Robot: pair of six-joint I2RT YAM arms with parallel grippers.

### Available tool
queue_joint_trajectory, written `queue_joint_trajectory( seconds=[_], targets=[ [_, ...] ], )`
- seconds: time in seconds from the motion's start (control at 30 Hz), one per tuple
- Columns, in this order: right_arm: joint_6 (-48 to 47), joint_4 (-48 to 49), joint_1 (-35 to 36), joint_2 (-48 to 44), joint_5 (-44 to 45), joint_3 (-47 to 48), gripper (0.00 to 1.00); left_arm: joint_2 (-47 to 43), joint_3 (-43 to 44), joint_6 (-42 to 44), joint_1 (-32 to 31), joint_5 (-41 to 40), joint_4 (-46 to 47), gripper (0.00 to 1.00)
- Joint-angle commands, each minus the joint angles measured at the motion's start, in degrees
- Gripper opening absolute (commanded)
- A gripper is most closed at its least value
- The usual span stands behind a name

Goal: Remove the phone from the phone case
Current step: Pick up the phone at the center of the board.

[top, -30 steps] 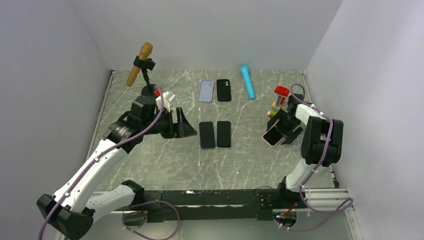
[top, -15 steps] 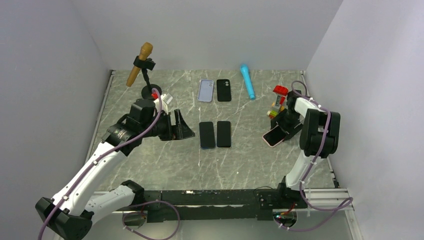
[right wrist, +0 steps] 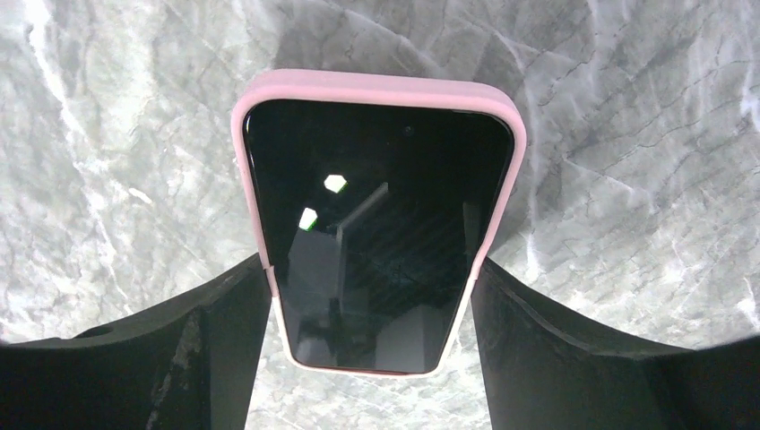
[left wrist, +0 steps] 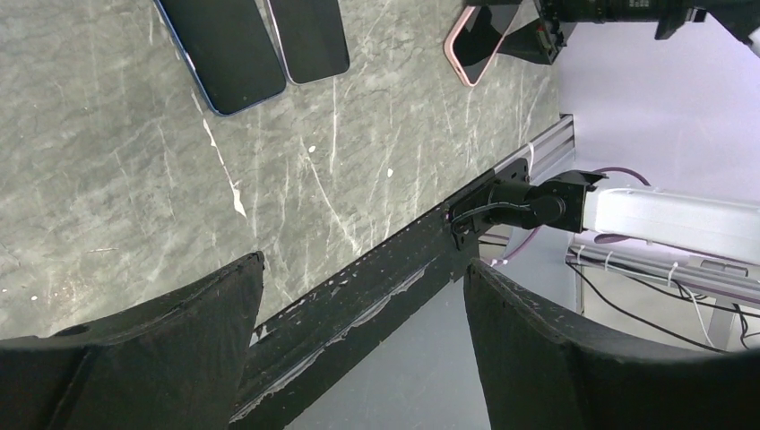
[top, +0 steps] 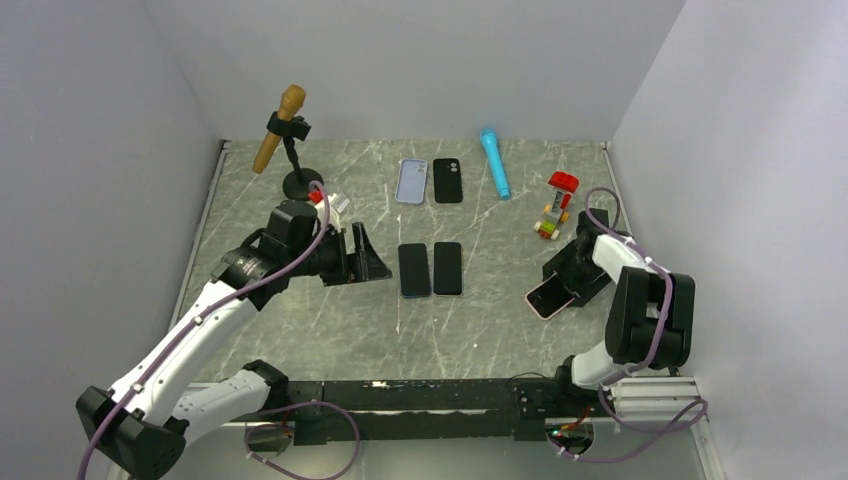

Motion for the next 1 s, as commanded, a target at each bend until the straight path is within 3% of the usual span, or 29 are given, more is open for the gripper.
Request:
queue_joint_trajectory(
  seconds=[0.0,0.17,0.3,0.47,0.63,0.83,0.97],
  targets=[
    [-5.2,3.4,-0.2,-5.5,-1.8,0.4,0.00,3.5,3.4,-0.1,-0.2,1.2,0.9,0.86],
    [-16.5,6.4,0.1,-16.9,-11.6,-1.8,0.00,9.3,5.4,-4.5,-0.3,5.2,5.8,0.85],
    [-18.4,9.6,2.7,-24.8,-21.0,-2.8,0.00,13.2,6.3,-8.8,-0.8,8.8,11.8,0.85],
    [-18.4,11.1,13.0,-24.5,-31.4,-0.2,0.00,16.0,6.4,-13.0,-1.3,11.2,15.9,0.82],
    [-12.9,18.6,23.0,-23.8,-38.3,-1.3,0.00,17.5,4.9,-15.7,-1.3,11.6,17.9,0.71],
    [-10.7,20.7,40.6,-17.7,-35.1,3.7,0.00,19.3,5.1,-17.0,-1.3,9.8,14.3,0.77],
    [-7.6,23.9,47.0,-15.3,-32.1,4.6,0.00,17.9,2.7,-20.9,-0.6,6.2,14.1,0.75]
  ],
)
